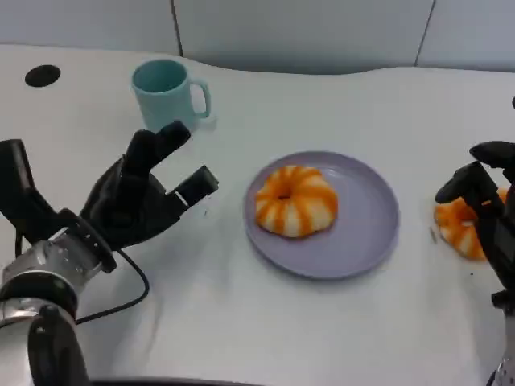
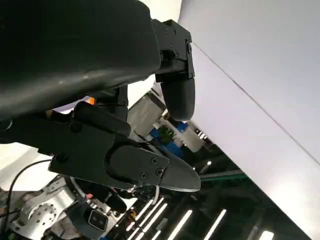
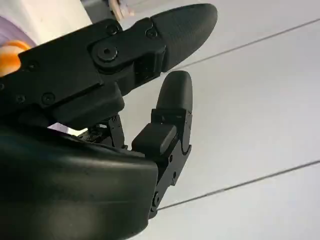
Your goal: Grasp the bread from the table and place it into the plate.
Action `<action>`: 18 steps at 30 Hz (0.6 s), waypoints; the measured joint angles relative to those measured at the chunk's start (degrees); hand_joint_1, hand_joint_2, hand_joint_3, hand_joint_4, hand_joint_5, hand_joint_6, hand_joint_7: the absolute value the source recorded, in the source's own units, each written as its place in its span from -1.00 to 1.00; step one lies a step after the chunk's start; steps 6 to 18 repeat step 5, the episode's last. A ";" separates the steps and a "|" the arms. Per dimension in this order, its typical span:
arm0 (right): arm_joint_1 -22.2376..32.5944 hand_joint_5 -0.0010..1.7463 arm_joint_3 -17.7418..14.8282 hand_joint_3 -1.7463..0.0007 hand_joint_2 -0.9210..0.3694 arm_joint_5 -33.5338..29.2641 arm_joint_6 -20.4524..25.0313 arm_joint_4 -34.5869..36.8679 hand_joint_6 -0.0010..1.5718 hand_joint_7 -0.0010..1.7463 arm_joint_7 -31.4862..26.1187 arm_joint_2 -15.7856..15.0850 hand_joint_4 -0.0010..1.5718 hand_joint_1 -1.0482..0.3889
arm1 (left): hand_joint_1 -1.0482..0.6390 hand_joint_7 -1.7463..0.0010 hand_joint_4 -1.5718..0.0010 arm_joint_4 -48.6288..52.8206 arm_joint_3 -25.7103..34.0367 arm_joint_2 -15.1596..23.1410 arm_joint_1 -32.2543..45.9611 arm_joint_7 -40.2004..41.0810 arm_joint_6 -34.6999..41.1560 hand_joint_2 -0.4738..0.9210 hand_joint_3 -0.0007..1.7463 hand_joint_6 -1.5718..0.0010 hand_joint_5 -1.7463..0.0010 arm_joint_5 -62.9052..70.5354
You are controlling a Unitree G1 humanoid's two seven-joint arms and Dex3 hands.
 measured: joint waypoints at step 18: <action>0.79 0.93 -0.64 0.99 -0.99 1.12 1.58 1.76 0.04 -0.03 1.31 -1.71 -0.28 -0.25 | -0.57 -0.90 0.45 0.00 0.00 -0.48 1.12 1.07 -0.55 0.94 -0.99 0.45 -1.00 -0.13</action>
